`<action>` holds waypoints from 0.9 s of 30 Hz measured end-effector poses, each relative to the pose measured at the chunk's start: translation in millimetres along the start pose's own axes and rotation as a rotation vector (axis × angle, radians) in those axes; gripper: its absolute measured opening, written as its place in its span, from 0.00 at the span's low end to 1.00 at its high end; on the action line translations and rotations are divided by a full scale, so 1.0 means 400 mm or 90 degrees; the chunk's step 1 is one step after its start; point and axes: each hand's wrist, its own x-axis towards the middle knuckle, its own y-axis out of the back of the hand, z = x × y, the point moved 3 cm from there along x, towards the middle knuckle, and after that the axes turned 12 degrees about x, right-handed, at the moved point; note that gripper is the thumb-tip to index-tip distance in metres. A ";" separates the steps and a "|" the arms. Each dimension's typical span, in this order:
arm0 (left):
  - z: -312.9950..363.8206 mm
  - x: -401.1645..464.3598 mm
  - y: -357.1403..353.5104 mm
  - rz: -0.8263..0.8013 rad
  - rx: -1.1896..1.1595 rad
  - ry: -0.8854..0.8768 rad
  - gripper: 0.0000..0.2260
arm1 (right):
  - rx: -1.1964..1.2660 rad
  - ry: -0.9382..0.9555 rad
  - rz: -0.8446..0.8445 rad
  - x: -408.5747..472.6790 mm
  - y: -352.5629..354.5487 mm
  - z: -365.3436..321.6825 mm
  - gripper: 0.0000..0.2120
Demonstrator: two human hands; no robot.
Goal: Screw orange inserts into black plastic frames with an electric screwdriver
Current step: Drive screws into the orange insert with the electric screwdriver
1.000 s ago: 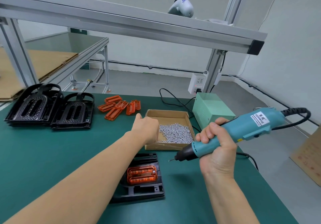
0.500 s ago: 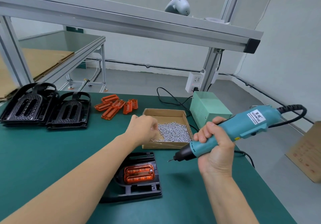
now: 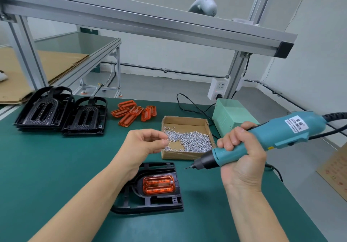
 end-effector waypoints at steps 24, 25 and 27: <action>-0.004 -0.188 -0.025 -0.059 -0.328 0.035 0.03 | 0.082 0.000 -0.082 -0.064 -0.131 -0.017 0.07; -0.004 -0.188 -0.024 -0.057 -0.331 0.036 0.03 | 0.084 -0.001 -0.081 -0.065 -0.131 -0.016 0.07; -0.004 -0.189 -0.024 -0.054 -0.338 0.039 0.04 | 0.086 -0.002 -0.083 -0.067 -0.132 -0.015 0.07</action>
